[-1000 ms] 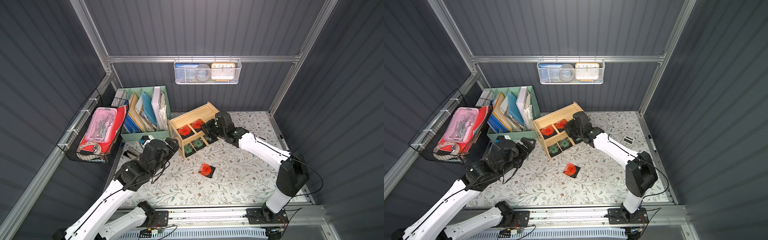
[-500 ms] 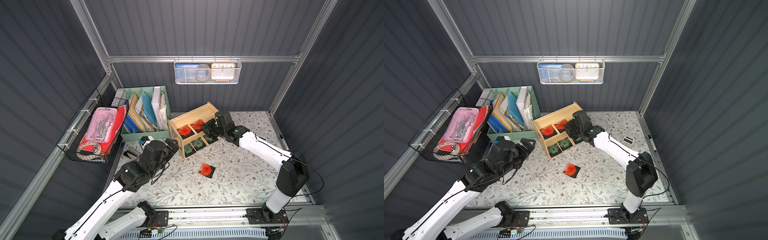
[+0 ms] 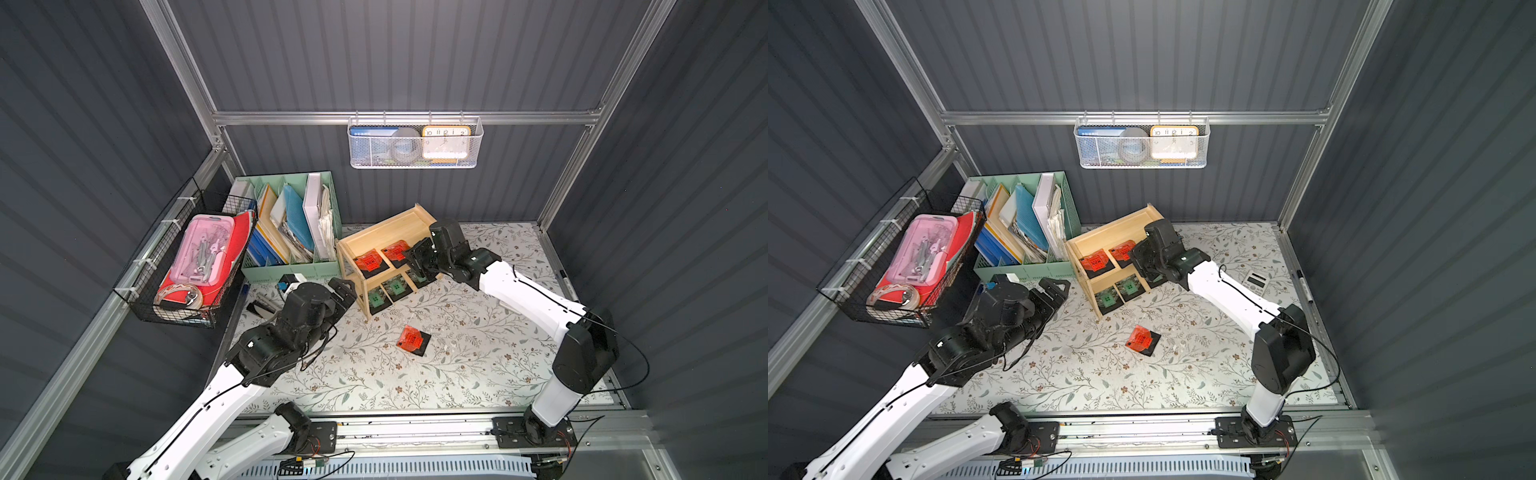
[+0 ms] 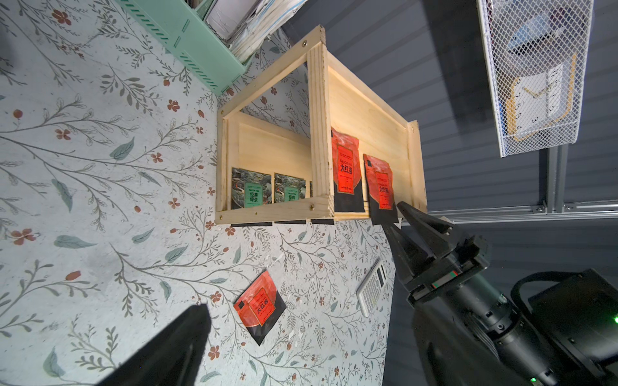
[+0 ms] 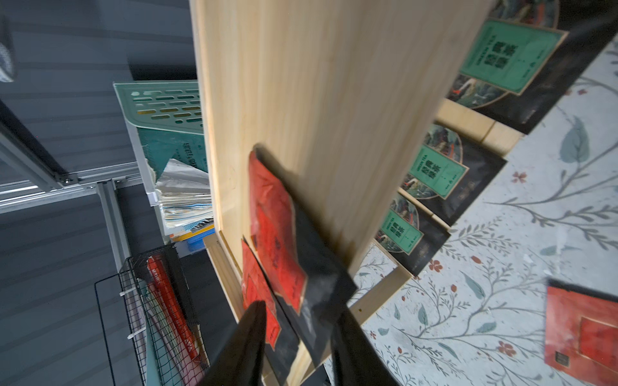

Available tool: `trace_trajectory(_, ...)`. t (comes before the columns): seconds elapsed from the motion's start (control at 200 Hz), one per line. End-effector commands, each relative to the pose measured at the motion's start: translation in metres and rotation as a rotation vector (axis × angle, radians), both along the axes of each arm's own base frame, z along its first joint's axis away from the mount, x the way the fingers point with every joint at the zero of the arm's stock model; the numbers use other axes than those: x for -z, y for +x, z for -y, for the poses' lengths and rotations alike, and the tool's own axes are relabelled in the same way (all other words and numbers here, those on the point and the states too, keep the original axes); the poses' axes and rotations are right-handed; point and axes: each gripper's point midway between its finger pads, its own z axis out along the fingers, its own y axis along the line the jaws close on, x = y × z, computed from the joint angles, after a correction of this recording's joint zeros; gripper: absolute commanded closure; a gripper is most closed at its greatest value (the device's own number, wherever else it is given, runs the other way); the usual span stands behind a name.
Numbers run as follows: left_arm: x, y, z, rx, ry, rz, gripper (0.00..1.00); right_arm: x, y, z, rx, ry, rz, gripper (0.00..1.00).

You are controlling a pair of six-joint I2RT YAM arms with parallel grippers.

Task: Place the tea bags on the shelf by color
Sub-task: Place the tea bag on the shelf.

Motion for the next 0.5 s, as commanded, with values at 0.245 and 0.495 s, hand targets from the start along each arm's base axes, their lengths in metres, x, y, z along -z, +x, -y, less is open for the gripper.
trace_trajectory(0.245,0.007,-0.002,-0.007,-0.019,0.018,-0.008,0.0,0.013,-0.01,0.007,-0.001,-0.059,-0.045,0.62)
trace_trajectory(0.495,0.007,-0.001,-0.007,-0.021,0.018,-0.008,0.0,0.001,-0.004,-0.002,-0.023,-0.017,-0.004,0.62)
